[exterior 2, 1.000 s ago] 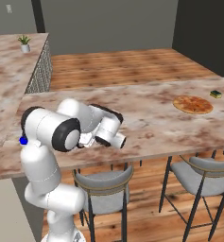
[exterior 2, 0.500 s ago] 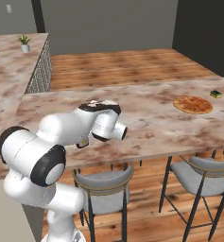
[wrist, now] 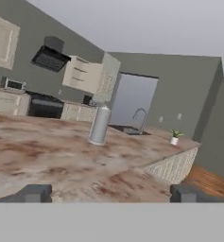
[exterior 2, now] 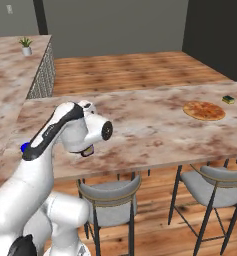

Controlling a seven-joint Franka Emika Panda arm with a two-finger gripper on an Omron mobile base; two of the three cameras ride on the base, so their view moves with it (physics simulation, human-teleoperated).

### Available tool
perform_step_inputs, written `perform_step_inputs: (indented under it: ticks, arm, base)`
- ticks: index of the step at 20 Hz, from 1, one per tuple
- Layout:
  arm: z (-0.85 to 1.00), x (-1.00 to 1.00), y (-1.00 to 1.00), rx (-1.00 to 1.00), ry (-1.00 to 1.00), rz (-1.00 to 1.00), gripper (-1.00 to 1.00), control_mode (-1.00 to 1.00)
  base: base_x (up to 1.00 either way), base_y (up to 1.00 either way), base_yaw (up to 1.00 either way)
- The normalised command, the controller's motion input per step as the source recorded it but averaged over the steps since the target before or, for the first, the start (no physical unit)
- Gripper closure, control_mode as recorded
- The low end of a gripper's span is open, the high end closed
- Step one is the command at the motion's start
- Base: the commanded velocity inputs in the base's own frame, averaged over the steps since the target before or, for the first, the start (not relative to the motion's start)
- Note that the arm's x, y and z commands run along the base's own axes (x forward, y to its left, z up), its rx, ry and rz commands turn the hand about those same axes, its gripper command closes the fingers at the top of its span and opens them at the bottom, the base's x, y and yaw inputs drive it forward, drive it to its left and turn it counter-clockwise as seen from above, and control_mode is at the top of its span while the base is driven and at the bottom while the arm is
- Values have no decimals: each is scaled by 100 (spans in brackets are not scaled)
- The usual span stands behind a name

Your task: Move the mayonnaise and condiment bottle from the cabinet to the dining counter.

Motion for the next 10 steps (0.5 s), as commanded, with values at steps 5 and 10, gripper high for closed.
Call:
perform_step_inputs:
  ticks: [5, 10]
  arm:
    - [55, -100, 65, -20, 32, -7, -100, -100]
    - [26, -100, 40, -12, 27, 0, -100, -100]
  base:
    - [0, 0, 0]
    - [0, 0, 0]
